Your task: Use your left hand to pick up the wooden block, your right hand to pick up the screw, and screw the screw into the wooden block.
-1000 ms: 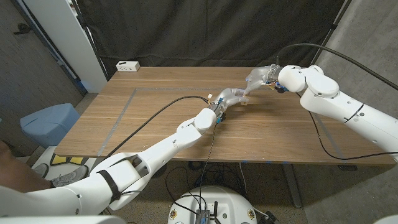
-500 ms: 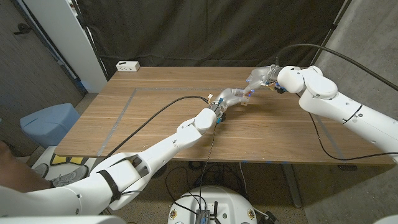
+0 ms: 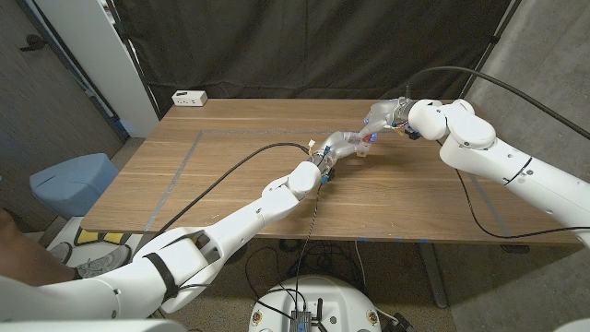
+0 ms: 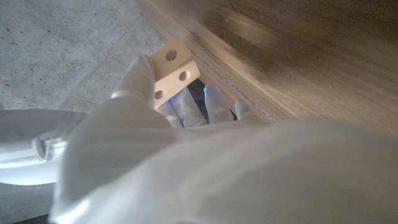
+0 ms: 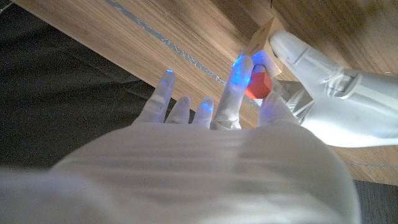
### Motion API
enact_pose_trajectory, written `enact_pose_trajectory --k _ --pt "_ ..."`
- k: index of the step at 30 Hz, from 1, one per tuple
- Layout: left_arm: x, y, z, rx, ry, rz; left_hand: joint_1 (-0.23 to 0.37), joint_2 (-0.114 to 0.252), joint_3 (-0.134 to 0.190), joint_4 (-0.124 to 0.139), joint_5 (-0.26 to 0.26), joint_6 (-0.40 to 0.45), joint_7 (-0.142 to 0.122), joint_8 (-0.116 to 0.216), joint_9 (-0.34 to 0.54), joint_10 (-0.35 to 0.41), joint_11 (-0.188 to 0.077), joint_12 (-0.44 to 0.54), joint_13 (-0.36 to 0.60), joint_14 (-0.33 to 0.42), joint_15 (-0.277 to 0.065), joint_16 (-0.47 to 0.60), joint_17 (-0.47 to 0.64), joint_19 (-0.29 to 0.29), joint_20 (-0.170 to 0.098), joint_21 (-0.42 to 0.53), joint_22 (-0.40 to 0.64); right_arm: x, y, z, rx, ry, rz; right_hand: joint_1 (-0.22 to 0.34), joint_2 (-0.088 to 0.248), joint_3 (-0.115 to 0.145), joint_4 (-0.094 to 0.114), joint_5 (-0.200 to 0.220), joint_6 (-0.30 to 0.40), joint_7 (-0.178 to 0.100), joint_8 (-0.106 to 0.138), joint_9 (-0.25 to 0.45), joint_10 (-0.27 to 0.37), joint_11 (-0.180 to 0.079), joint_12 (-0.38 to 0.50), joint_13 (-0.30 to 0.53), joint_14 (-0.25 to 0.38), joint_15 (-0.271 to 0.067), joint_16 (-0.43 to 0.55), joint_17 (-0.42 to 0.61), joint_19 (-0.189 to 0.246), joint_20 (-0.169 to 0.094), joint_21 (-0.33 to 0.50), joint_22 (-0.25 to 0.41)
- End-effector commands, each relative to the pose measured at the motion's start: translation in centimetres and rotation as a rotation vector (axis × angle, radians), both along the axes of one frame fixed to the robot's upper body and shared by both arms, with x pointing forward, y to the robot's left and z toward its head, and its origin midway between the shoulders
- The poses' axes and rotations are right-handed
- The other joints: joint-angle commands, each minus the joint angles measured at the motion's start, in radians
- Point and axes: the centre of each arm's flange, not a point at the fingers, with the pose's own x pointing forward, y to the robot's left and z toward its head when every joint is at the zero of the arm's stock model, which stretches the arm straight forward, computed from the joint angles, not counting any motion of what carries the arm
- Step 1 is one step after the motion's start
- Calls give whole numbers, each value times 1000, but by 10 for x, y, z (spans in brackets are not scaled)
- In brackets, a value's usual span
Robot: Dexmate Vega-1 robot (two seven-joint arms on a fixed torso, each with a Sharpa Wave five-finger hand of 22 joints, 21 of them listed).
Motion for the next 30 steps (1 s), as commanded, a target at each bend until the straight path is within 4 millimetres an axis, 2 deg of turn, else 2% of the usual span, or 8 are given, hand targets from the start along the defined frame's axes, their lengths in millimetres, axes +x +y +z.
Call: enact_pose_trajectory --k 1,2,18,25,30 --pt "-1 2 -1 -4 1 5 -22 52 49 43 5 37 28 6 6 13 -4 30 105 10 -81 3 2 3 7 6 4 3 5 0 -4 -20 -2 -13 0 -7 -3 6 39 0 11 -3 17 -2 0 -1 17 -11 4 0 7 -3 5 3" --pt "-1 2 -1 -4 1 5 -22 52 50 43 5 38 29 6 6 13 -4 30 105 10 -82 3 2 3 7 6 4 3 6 0 -5 -21 -2 -14 0 -8 -4 6 47 1 11 -4 26 -9 2 -1 19 -11 4 -1 9 -4 5 3" --pt "-1 1 -1 0 0 -2 -23 54 54 44 7 38 29 6 6 14 -4 30 105 9 -79 2 2 3 8 6 4 5 7 0 -5 -64 -24 -29 14 -18 -16 10 196 21 24 -19 114 -26 5 -5 75 -41 6 -4 32 -29 7 3" --pt "-1 0 0 0 0 -3 -25 56 57 45 7 39 28 7 6 15 -4 31 105 10 -79 2 2 3 8 6 4 5 7 -1 -13 -81 -43 -46 8 -28 -12 9 212 25 20 -20 126 -22 3 -6 84 -44 5 -4 34 -33 6 3" --pt "-1 0 0 1 1 -2 -26 57 59 45 8 39 30 7 6 15 -4 31 105 10 -79 2 2 3 8 6 4 2 6 -1 -14 -84 -50 -92 -22 -55 1 7 193 31 -1 -21 126 -14 -7 -7 86 -40 -2 -4 34 -31 4 3"
